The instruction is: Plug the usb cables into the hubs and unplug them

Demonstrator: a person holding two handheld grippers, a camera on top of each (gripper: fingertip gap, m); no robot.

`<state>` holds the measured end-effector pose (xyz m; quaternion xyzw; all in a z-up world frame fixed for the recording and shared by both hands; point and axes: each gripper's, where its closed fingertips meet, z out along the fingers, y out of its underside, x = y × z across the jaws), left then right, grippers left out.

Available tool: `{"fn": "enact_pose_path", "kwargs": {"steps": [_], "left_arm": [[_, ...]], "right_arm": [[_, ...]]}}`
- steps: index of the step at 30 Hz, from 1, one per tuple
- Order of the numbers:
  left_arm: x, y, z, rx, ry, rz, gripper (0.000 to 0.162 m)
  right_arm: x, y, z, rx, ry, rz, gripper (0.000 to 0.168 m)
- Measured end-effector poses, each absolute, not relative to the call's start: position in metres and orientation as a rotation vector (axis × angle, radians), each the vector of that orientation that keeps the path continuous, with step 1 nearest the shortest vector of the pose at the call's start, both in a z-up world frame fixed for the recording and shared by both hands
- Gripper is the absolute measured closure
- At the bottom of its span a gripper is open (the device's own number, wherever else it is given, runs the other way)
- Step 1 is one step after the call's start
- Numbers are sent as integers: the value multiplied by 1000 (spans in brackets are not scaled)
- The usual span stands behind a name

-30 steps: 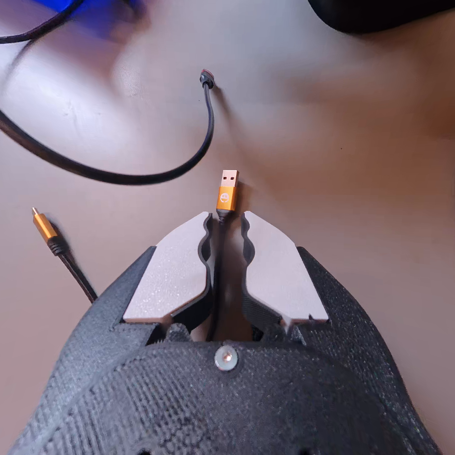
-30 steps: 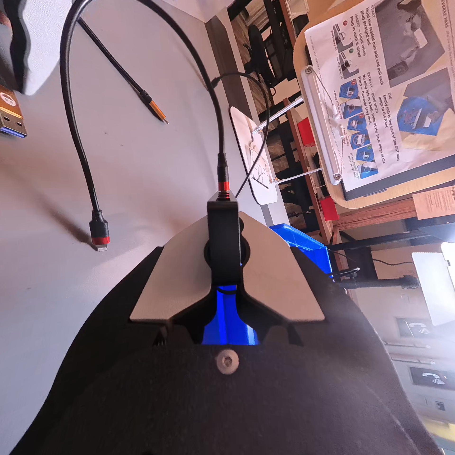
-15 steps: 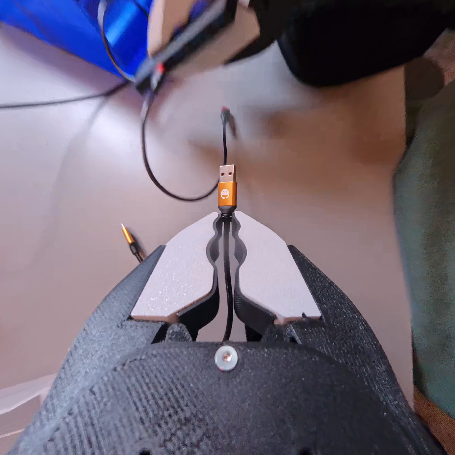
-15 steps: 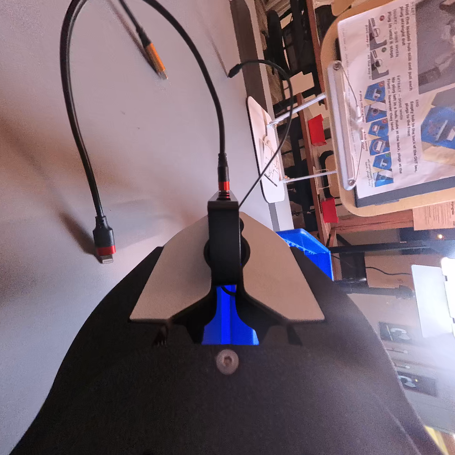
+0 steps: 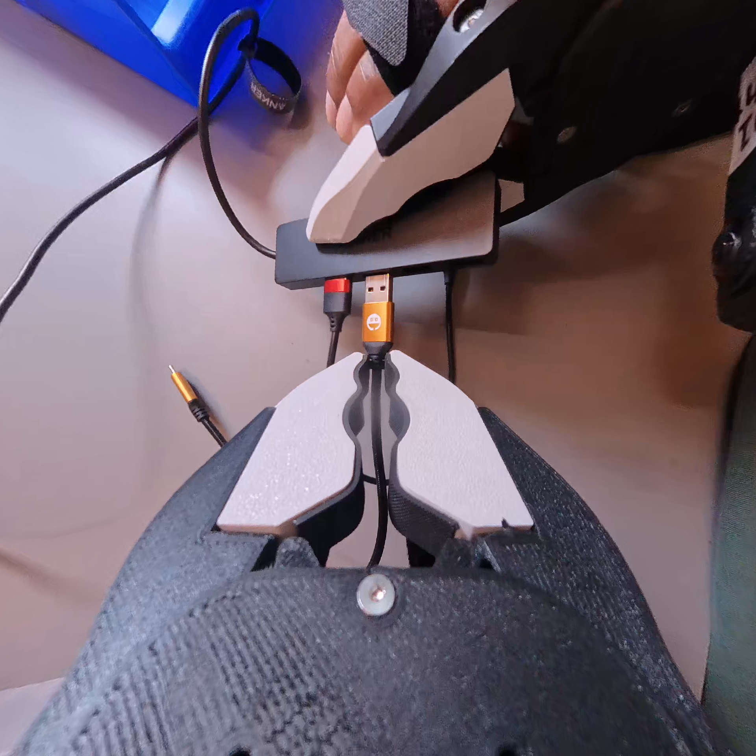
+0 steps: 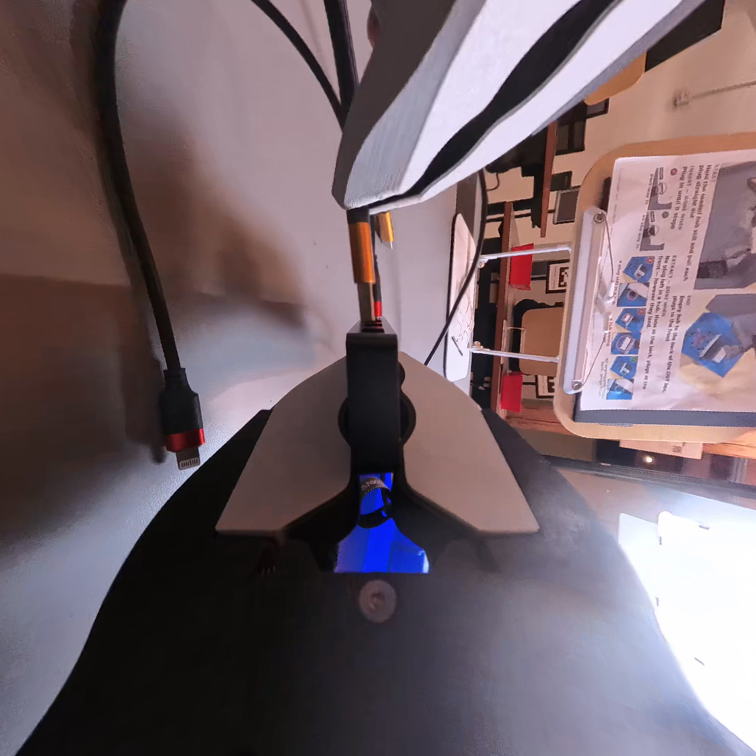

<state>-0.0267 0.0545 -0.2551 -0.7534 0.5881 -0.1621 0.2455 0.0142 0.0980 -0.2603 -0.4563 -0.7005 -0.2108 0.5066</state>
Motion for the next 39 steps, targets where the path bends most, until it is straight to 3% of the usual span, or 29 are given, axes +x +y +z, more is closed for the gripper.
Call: {"fn": "enact_pose_path", "kwargs": {"steps": [39], "left_arm": [[-21,46,-271,-1998,1562,-608,156]], "right_arm": [[12,88,-273,-1059,-1748,-558,157]]}}
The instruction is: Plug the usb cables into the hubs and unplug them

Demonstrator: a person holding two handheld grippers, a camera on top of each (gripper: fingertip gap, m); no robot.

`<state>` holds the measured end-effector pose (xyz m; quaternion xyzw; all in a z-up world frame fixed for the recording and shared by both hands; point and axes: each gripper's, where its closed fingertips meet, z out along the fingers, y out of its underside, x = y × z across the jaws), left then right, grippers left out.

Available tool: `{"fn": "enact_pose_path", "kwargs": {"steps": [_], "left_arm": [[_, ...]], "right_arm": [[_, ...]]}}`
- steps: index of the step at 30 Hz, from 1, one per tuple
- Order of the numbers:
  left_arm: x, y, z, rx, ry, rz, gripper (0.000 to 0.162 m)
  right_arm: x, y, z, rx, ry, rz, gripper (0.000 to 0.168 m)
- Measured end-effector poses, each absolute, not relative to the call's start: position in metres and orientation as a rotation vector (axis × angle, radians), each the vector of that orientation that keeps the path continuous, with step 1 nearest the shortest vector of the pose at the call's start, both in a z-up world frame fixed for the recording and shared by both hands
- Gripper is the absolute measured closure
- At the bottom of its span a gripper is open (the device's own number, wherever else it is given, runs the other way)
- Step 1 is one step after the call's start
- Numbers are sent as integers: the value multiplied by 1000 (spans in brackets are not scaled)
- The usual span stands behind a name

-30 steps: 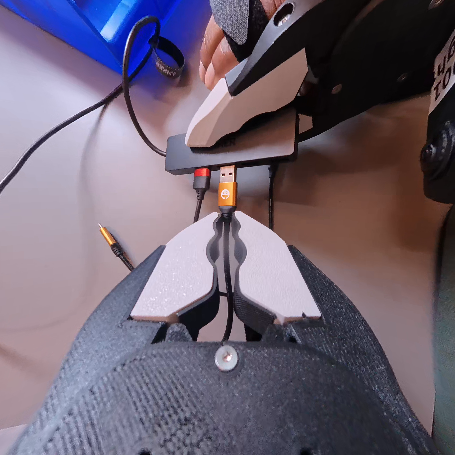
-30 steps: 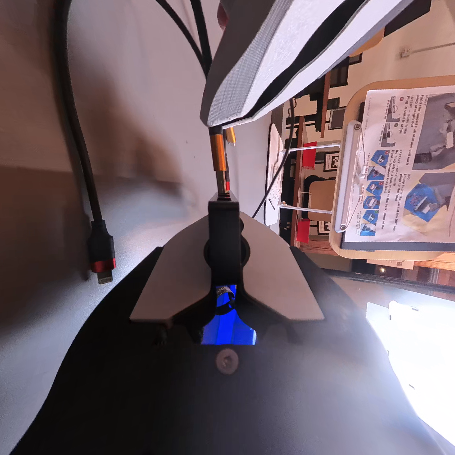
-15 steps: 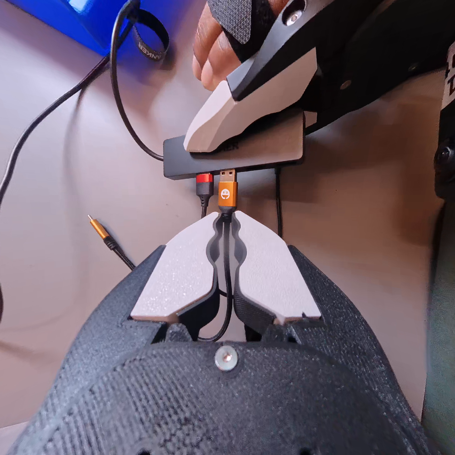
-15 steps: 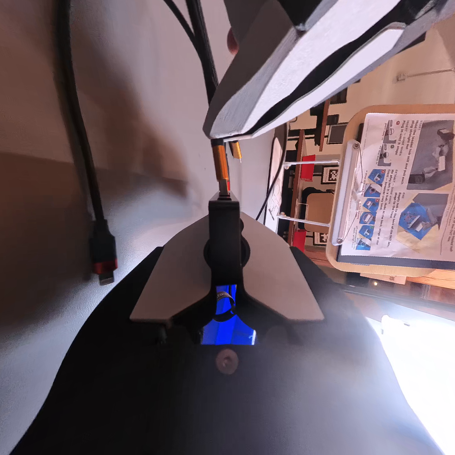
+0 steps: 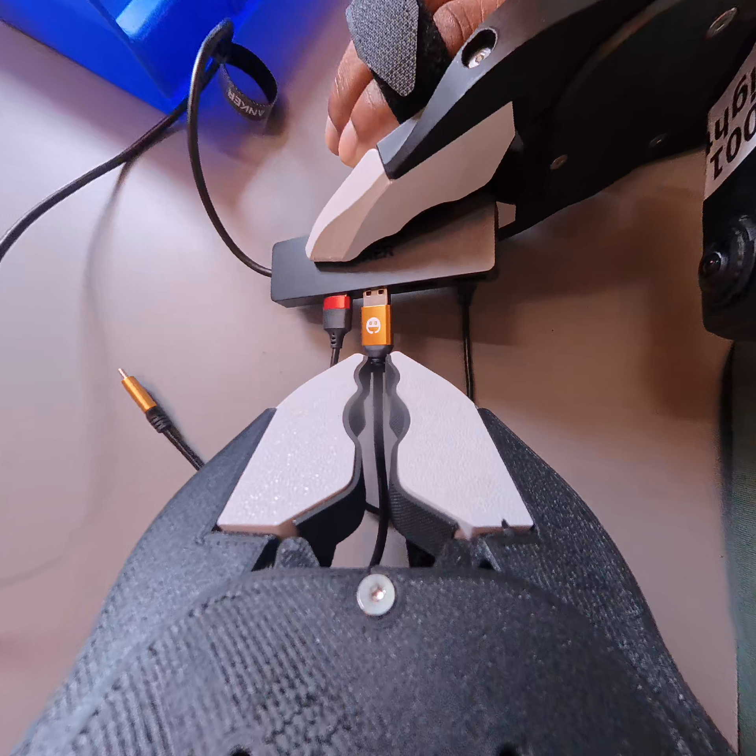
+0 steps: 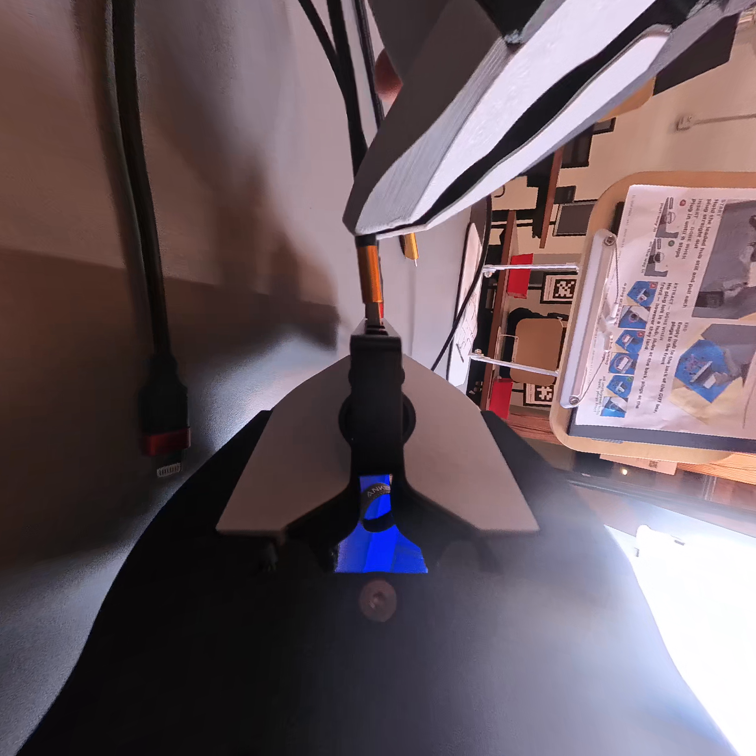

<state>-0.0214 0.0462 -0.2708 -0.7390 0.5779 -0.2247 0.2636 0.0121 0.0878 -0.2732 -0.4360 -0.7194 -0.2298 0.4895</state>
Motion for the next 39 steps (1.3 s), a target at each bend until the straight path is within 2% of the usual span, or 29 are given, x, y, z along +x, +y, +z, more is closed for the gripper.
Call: {"fn": "enact_pose_path", "kwargs": {"steps": [7,12,15,17,22,30,39], "left_arm": [[-17,42,-278,-1976,1617,-575,156],[-16,50,-251,-1862,1537,-579,155],[-23,50,-226,-1773,1510,-560,134],[-32,56,-216,-1759,1456,-534,128],[-45,62,-216,-1769,1388,-561,124],[-53,63,-196,-1660,1293,-670,122],[-33,41,-197,-1486,1312,-819,112]], "right_arm": [[10,83,-281,-1056,-1790,-541,156],[11,90,-262,-1093,-1694,-467,156],[14,93,-247,-1120,-1618,-422,156],[17,94,-241,-1187,-1557,-303,155],[21,94,-220,-1332,-1379,130,155],[18,79,-200,-1259,-1317,437,156],[2,35,-185,-1182,-1320,990,156]]}}
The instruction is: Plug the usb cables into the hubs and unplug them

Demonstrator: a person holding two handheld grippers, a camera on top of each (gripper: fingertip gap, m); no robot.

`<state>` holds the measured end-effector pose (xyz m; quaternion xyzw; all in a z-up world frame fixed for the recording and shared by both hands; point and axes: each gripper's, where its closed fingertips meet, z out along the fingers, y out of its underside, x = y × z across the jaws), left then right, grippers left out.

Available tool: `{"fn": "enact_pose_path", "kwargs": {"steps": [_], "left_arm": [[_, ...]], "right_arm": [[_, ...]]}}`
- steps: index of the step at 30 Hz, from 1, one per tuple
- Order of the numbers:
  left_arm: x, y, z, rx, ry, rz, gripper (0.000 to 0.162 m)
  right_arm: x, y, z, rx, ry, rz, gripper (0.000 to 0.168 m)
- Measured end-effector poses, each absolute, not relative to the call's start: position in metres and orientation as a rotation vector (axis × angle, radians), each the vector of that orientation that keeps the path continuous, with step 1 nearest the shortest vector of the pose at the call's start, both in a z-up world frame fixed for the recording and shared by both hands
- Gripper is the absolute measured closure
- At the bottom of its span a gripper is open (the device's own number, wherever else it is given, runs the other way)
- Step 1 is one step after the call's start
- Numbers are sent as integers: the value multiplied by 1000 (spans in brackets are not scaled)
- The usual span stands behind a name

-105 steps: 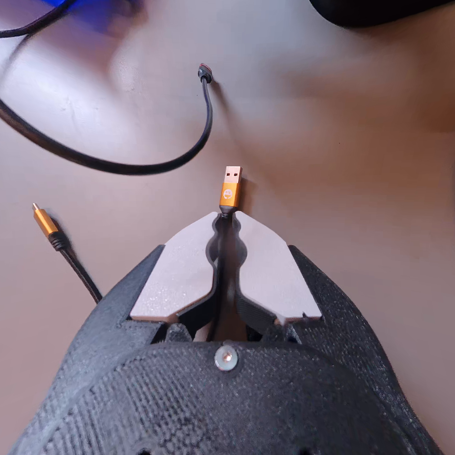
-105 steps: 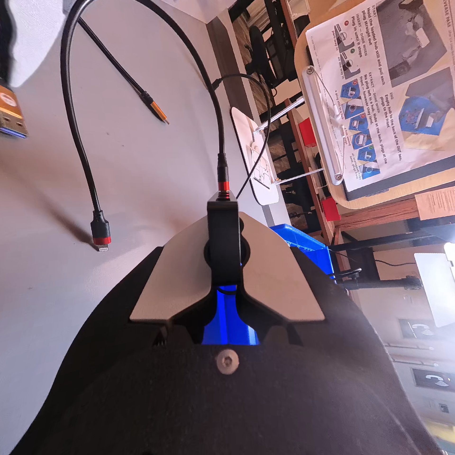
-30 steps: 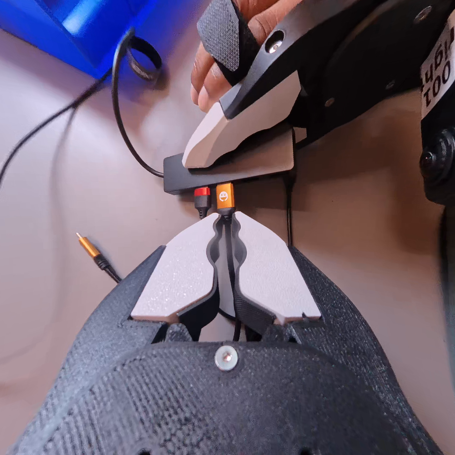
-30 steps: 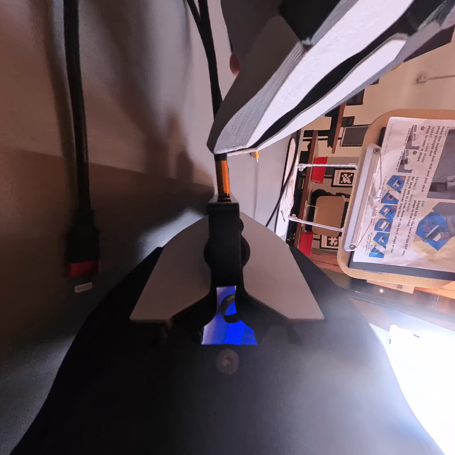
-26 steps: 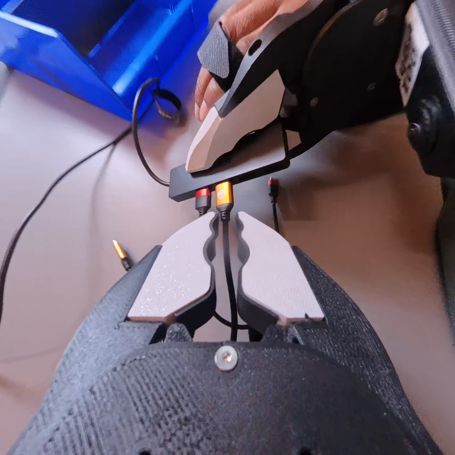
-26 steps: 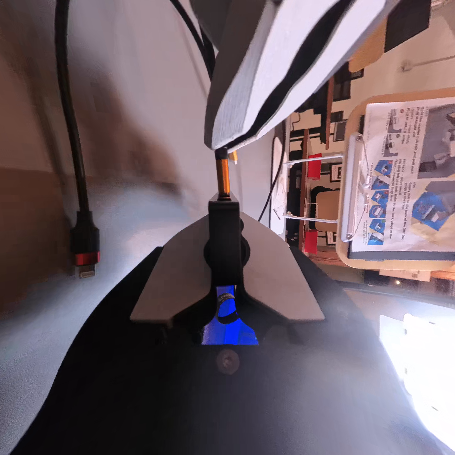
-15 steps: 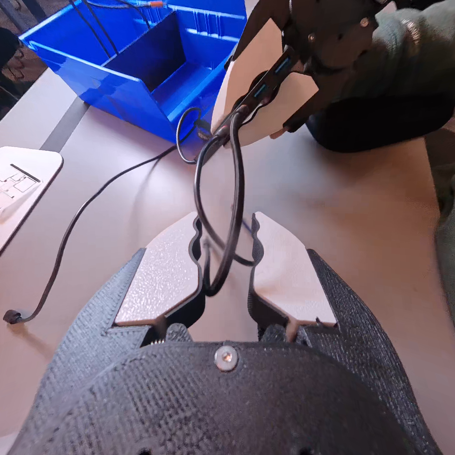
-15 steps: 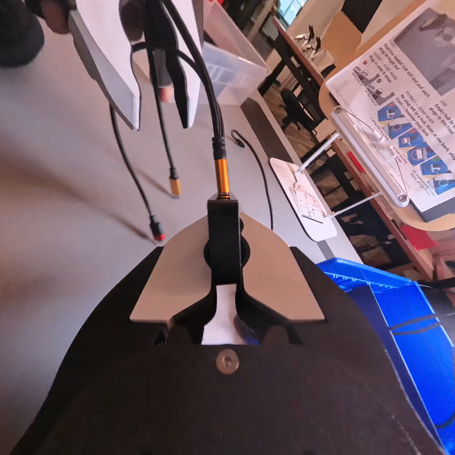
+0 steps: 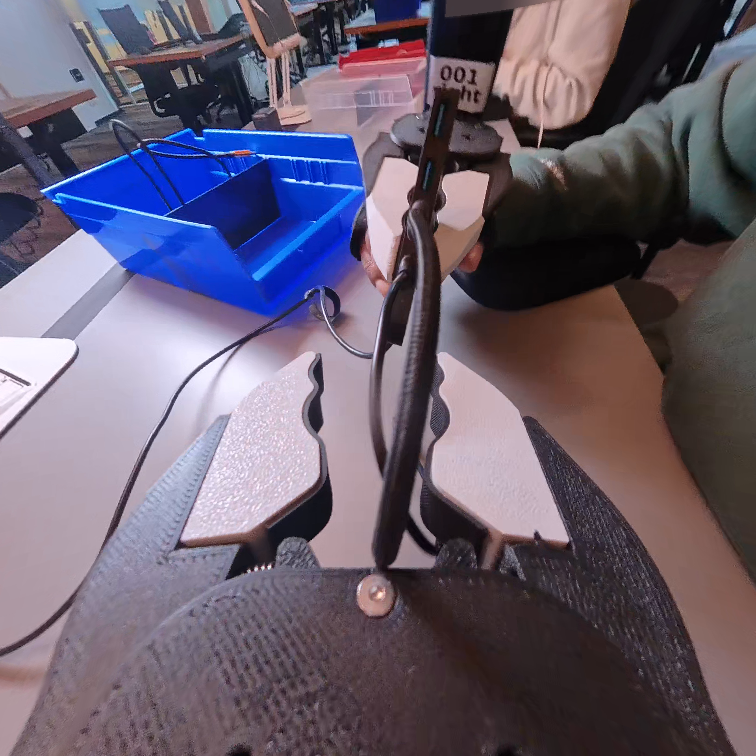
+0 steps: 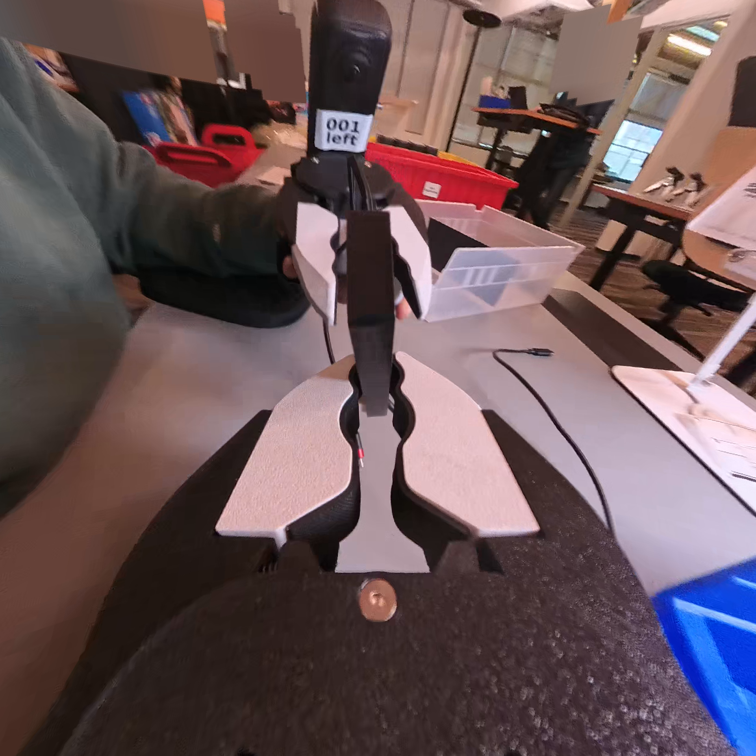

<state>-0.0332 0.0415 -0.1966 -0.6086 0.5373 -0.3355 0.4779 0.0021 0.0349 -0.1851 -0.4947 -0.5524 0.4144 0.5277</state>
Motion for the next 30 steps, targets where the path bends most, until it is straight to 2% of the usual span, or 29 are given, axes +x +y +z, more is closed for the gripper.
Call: {"fn": "enact_pose_path", "kwargs": {"steps": [3,5,7,13,19,20,22,23,24,25,27,28,30], "left_arm": [[-25,34,-200,-1463,1339,-824,121],[-24,32,-198,-1438,1340,-819,144],[-24,31,-191,-1399,1322,-809,158],[-27,33,-182,-1456,1301,-790,161],[-36,39,-179,-1521,1270,-792,161],[-36,37,-178,-1519,1268,-808,162],[-37,38,-176,-1524,1254,-818,162],[-38,37,-173,-1511,1247,-831,162],[-40,36,-170,-1501,1232,-851,155],[-42,36,-163,-1485,1200,-887,134],[-49,39,-144,-1444,1109,-934,104],[-54,42,-133,-1409,1060,-933,96],[-69,49,-116,-1371,976,-885,92]], "right_arm": [[-1,28,-181,-1178,-1309,1076,156],[-2,29,-184,-1197,-1317,1058,157],[-3,26,-189,-1223,-1353,1075,156],[-5,30,-200,-1300,-1407,981,155],[-1,31,-187,-1318,-1417,834,139],[-1,30,-187,-1311,-1438,774,140],[-2,34,-183,-1280,-1435,642,157],[-2,33,-178,-1275,-1429,638,157],[-1,34,-169,-1279,-1403,665,156],[3,38,-157,-1280,-1358,685,156],[16,51,-129,-1288,-1281,722,157],[24,56,-112,-1285,-1245,744,156],[42,68,-72,-1255,-1178,755,156]]}}
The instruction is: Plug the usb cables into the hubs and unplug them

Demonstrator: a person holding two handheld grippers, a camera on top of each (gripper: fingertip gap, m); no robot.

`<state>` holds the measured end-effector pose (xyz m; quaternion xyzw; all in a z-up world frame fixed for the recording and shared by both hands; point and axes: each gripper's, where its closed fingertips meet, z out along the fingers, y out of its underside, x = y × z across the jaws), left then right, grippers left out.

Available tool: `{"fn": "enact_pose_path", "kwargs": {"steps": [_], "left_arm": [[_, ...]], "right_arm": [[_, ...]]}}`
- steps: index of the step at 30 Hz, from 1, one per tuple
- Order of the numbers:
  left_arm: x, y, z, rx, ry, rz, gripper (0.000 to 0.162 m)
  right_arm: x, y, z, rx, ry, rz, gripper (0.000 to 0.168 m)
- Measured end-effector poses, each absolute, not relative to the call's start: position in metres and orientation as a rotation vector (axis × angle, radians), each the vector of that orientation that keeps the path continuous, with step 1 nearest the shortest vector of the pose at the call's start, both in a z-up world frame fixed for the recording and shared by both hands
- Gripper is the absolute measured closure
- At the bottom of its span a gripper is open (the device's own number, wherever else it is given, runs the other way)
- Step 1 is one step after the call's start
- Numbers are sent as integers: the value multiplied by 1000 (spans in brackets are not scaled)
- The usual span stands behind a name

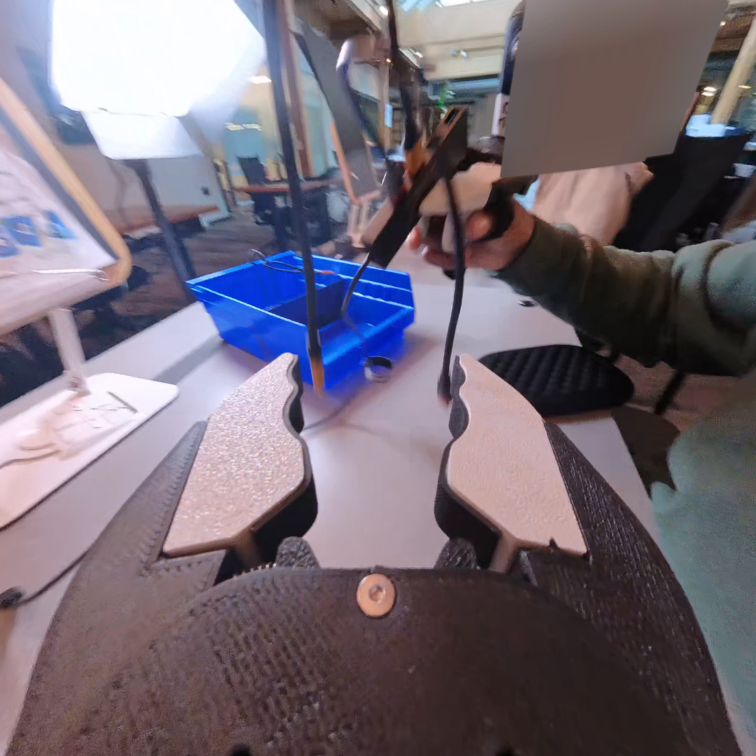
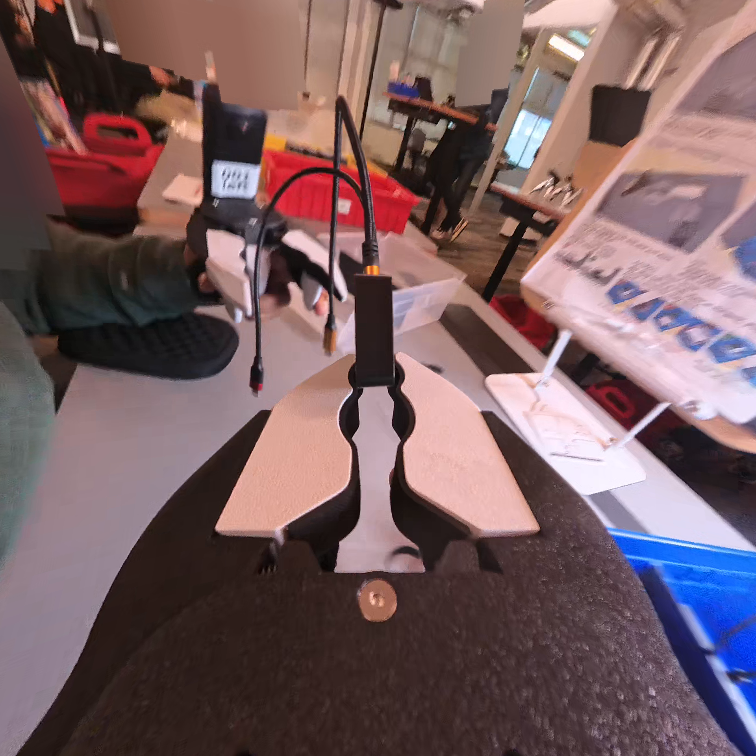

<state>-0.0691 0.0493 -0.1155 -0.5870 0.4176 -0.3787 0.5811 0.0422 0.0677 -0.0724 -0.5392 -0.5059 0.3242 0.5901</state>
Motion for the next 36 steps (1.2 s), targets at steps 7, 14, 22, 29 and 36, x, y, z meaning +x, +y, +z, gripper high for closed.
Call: {"fn": "enact_pose_path", "kwargs": {"steps": [7,14,22,29,36], "left_arm": [[-97,60,-116,-1384,895,-815,100],[-90,60,-135,-1429,945,-792,102],[-85,60,-150,-1464,992,-756,103],[-83,58,-153,-1466,1022,-744,105],[-82,63,-167,-1516,1042,-735,108]], "right_arm": [[113,125,64,-1215,-976,521,156],[173,189,166,-1194,-812,208,156],[196,250,201,-1203,-795,-83,156],[208,309,7,-1557,-974,-113,156],[248,344,-187,-2030,-1241,-289,156]]}}
